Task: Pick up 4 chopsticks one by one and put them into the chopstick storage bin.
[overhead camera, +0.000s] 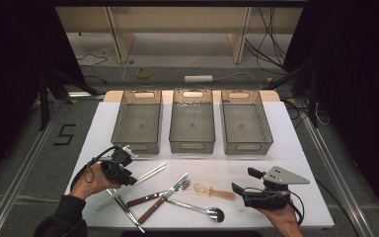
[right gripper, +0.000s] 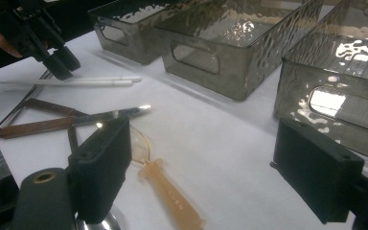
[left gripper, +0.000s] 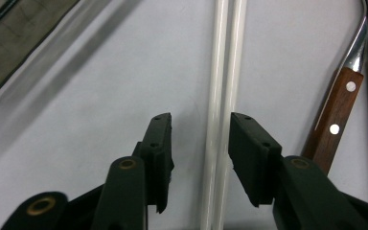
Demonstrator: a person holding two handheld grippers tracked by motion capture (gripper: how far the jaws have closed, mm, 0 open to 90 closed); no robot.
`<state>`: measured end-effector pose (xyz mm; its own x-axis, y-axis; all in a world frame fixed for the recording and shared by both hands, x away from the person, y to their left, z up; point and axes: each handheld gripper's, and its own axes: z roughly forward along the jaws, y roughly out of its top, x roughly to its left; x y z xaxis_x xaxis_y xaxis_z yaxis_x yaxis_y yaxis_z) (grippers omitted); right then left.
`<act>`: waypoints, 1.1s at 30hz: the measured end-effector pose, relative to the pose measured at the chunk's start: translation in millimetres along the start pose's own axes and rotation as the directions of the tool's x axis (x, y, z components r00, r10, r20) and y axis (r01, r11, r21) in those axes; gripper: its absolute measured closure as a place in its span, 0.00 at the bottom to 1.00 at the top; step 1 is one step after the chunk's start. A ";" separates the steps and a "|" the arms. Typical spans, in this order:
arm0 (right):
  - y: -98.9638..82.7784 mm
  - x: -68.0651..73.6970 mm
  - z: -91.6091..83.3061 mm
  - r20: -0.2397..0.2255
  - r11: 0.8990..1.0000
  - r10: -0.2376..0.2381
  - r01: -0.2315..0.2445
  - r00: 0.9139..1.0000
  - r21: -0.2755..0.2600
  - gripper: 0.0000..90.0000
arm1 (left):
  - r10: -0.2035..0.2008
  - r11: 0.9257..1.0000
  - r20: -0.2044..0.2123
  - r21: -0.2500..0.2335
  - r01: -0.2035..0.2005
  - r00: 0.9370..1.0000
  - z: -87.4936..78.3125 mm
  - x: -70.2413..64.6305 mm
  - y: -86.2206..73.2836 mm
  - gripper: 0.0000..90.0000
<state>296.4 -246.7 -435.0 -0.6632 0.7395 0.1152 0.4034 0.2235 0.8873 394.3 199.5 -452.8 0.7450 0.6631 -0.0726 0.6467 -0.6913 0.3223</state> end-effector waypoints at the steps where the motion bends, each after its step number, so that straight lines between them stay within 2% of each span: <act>1: 0.0 -0.1 0.0 -0.001 1.000 -0.001 0.001 1.000 -0.001 0.24 | 0.002 1.000 0.002 0.001 -0.002 1.000 0.5 0.0 0.0 0.68; 9: -0.2 0.4 0.9 -0.003 1.000 -0.004 0.004 1.000 0.006 0.25 | -0.001 1.000 0.014 -0.003 0.001 1.000 1.4 -0.1 0.1 0.73; 12: -0.2 0.5 1.1 -0.002 1.000 -0.004 0.004 1.000 0.008 0.25 | -0.005 1.000 0.005 0.014 0.005 1.000 3.0 0.2 0.4 0.74; 16: -0.1 0.6 1.0 -0.001 1.000 -0.005 0.005 1.000 0.007 0.25 | 0.004 0.999 0.017 0.043 -0.004 1.000 9.5 -0.5 -0.2 0.75; 25: -0.1 0.3 0.9 0.000 1.000 -0.004 0.004 1.000 0.007 0.25 | 0.004 0.999 0.022 0.046 -0.005 1.000 11.3 -0.7 -0.5 0.82; 33: -0.1 0.4 1.3 -0.001 1.000 -0.004 0.004 1.000 0.010 0.25 | 0.045 0.998 0.012 0.053 -0.045 0.999 10.9 -1.1 -1.4 0.91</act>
<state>296.9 -245.6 -435.7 -0.6655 0.7380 0.1118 0.4067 0.2330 0.8833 394.4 196.7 -463.5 0.7752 0.6279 -0.0698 0.6200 -0.7348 0.2751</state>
